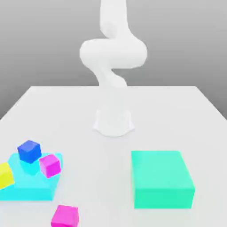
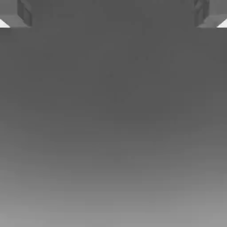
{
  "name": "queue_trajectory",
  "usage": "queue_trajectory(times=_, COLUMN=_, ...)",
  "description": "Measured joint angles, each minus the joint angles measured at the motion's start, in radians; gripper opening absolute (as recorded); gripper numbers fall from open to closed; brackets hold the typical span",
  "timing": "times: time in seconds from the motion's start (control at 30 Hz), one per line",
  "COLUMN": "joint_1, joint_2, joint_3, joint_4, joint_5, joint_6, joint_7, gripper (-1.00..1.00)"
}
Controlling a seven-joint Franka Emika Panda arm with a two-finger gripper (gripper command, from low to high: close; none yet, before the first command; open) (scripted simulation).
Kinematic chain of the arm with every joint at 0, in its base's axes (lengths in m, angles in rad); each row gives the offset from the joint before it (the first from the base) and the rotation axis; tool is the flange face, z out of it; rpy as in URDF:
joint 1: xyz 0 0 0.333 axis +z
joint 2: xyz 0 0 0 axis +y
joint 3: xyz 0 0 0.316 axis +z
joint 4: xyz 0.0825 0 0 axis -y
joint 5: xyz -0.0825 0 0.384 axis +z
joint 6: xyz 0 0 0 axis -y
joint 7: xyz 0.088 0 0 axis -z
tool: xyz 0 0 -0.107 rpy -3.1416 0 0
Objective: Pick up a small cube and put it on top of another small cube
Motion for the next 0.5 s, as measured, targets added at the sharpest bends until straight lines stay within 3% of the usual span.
queue_trajectory(times=0.5, joint_1=-0.008, joint_2=0.550, joint_3=-0.104, joint_4=-0.030, joint_5=0.064, joint_6=0.181, joint_7=-0.095, gripper=0.00)
